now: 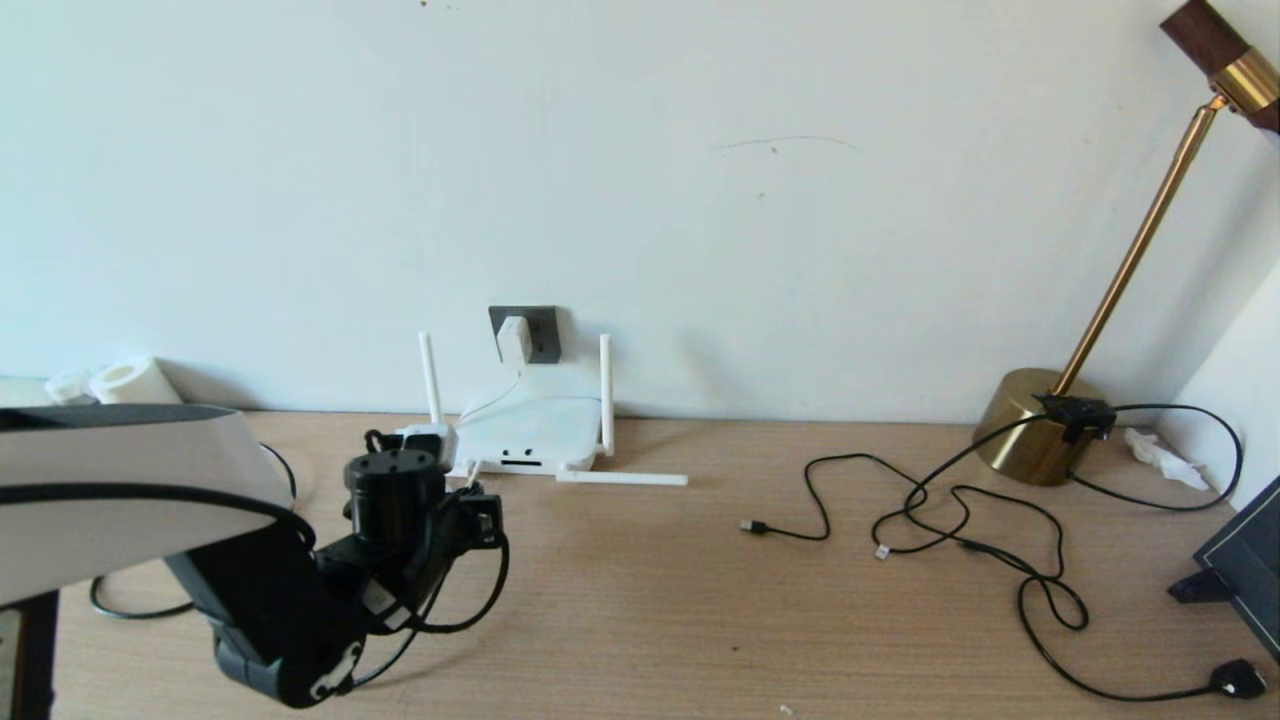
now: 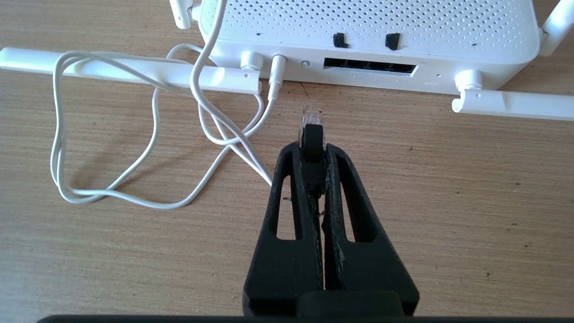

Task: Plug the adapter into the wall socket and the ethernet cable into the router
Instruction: Align cable and router interface

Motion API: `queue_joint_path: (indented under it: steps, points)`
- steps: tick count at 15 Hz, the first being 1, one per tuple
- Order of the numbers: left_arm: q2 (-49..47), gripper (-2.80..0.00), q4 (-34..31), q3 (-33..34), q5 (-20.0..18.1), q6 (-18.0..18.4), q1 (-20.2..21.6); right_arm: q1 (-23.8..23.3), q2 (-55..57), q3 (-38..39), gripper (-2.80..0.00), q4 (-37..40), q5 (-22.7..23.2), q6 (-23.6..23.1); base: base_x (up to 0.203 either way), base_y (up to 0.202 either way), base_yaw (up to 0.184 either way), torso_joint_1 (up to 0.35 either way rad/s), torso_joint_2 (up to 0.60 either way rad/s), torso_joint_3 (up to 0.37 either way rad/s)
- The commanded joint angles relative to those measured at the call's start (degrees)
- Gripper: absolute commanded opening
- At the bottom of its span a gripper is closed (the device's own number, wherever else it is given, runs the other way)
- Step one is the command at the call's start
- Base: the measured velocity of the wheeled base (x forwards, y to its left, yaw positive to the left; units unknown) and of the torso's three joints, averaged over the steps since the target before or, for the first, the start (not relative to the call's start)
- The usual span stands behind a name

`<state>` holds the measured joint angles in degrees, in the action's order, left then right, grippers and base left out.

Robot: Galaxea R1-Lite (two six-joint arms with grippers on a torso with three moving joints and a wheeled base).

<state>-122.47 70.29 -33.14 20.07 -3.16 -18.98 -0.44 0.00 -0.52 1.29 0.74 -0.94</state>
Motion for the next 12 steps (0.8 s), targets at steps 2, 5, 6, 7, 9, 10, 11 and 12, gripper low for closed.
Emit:
queue_joint_path:
  steps: [2,5,6,7,9,10,11,12]
  points:
    - [-0.49,-2.8,0.37,-1.13,0.15,0.24,0.0,0.0,0.09,0.0,-2.8,0.03,0.05,-0.03,0.0,0.0,0.0,0.0,0.0,0.0]
    - [-0.58,-2.8,0.29,-1.66,0.15,1.22,0.0,0.0,0.09,0.0,-2.8,0.03,0.05,-0.03,0.0,0.0,0.0,0.0,0.0,0.0]
    - [-0.58,-2.8,0.29,-1.66,0.15,1.31,0.0,0.0,0.09,0.0,-2.8,0.03,0.05,-0.03,0.0,0.0,0.0,0.0,0.0,0.0]
    - [-0.58,-2.8,0.29,-1.68,0.15,1.31,0.0,0.0,0.09,0.0,-2.8,0.03,0.05,-0.03,0.0,0.0,0.0,0.0,0.0,0.0]
    - [-0.93,-2.8,0.37,-1.75,0.24,1.31,0.0,0.0,0.09,0.0,-2.8,0.03,0.05,-0.03,0.0,0.0,0.0,0.0,0.0,0.0]
    - [-1.02,-2.8,0.37,-1.58,0.24,1.31,0.0,0.0,0.09,0.0,-2.8,0.03,0.05,-0.03,0.0,0.0,0.0,0.0,0.0,0.0]
    - [-0.93,-2.8,0.37,-1.58,0.24,1.31,0.0,0.0,0.09,0.0,-2.8,0.03,0.05,-0.03,0.0,0.0,0.0,0.0,0.0,0.0]
    - [-0.93,-2.8,0.37,-1.66,0.24,1.31,0.0,0.0,0.09,0.0,-2.8,0.03,0.05,-0.03,0.0,0.0,0.0,0.0,0.0,0.0]
